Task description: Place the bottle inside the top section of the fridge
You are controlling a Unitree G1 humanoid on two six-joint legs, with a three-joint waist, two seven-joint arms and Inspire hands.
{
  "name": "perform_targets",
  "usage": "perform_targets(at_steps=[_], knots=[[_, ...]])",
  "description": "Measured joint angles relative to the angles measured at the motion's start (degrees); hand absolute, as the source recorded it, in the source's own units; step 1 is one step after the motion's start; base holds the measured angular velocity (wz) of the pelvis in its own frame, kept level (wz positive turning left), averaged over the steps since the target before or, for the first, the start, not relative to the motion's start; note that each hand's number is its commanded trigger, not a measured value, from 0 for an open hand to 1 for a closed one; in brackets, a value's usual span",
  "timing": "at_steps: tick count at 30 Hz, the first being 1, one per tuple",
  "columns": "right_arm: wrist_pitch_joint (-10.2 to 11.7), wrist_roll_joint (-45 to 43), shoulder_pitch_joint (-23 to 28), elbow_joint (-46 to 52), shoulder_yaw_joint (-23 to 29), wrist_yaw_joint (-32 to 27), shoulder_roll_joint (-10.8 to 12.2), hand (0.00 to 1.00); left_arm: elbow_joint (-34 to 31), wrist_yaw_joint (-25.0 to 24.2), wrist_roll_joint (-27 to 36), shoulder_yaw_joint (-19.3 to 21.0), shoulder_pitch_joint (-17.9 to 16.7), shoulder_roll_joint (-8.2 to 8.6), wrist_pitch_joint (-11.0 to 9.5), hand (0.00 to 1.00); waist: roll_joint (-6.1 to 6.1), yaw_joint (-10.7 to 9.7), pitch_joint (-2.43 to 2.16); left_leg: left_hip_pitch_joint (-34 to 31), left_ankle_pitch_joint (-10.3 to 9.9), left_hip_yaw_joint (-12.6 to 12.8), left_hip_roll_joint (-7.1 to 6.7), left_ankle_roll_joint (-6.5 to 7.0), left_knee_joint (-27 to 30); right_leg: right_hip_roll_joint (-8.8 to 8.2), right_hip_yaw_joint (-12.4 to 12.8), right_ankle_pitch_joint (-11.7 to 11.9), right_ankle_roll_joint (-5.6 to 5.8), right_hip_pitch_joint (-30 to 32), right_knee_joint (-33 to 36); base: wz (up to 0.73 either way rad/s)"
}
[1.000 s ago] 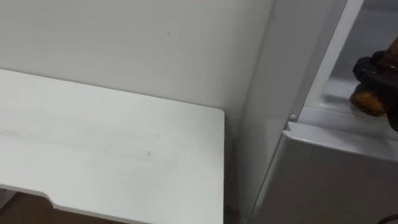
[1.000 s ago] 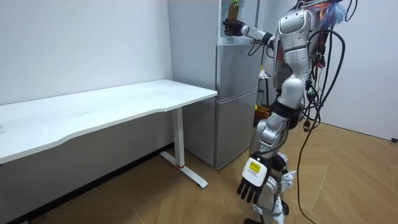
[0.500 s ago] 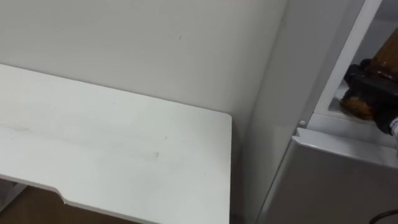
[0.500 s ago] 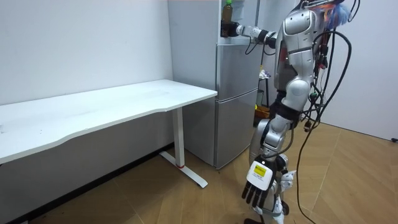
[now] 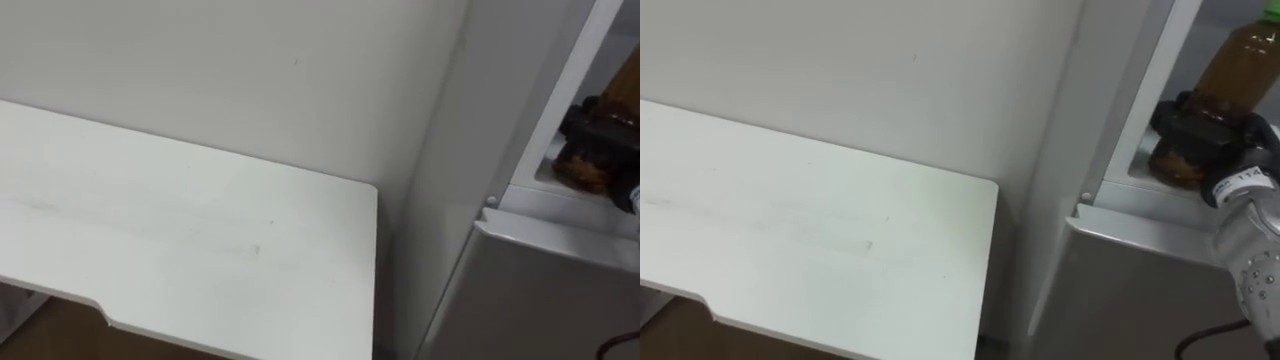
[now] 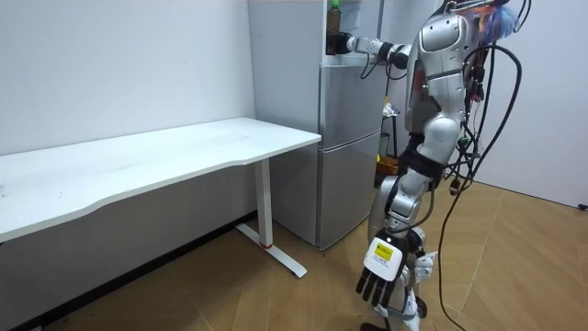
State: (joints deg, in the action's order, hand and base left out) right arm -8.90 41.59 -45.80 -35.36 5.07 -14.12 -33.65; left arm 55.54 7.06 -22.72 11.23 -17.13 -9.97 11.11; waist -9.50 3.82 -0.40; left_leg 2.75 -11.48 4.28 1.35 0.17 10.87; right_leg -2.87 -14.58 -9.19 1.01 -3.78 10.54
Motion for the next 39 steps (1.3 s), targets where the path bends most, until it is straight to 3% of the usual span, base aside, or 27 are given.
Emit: perform_targets(at_steps=[5, 15, 38, 39], knots=[[0.0, -1.6, -0.6, -0.7, -1.2, 0.6, -0.1, 1.0, 0.0, 0.0, 0.0, -0.1, 0.0, 0.0, 0.1, 0.0, 0.05, 0.0, 0.01, 0.0, 0.0, 0.1, 0.0, 0.0, 0.0, 0.0, -0.2, 0.0, 0.0, -0.1, 0.0, 0.0], [0.0, -6.1, -2.9, -9.2, -1.6, 3.7, -5.4, 1.0, -0.3, 0.0, 0.0, 3.3, -0.4, 0.01, 1.1, 0.0, 0.54, 1.5, -0.32, -0.5, 0.0, -1.2, -0.02, -0.06, 0.1, 0.01, -1.3, 0.0, 0.0, -0.1, 0.0, 0.06], [0.0, -5.5, -5.4, -15.5, -3.9, 2.6, -7.6, 1.0, -0.5, -0.2, 0.0, 3.3, -1.5, -0.75, 1.0, 0.0, 0.53, 3.3, -0.43, -1.0, 0.2, -2.9, -0.12, -0.35, 0.6, 0.08, -2.8, 0.0, -0.01, -1.0, -0.9, 0.03], [0.0, -5.5, -5.5, -15.9, -3.9, 2.6, -7.6, 0.87, -0.5, -0.3, 0.0, 3.3, -1.5, -0.82, 1.0, 0.0, 0.5, 3.5, -0.45, -0.9, 0.2, -2.9, -0.13, -0.35, 0.6, 0.08, -2.8, 0.0, -0.01, -1.0, -0.9, 0.0]])
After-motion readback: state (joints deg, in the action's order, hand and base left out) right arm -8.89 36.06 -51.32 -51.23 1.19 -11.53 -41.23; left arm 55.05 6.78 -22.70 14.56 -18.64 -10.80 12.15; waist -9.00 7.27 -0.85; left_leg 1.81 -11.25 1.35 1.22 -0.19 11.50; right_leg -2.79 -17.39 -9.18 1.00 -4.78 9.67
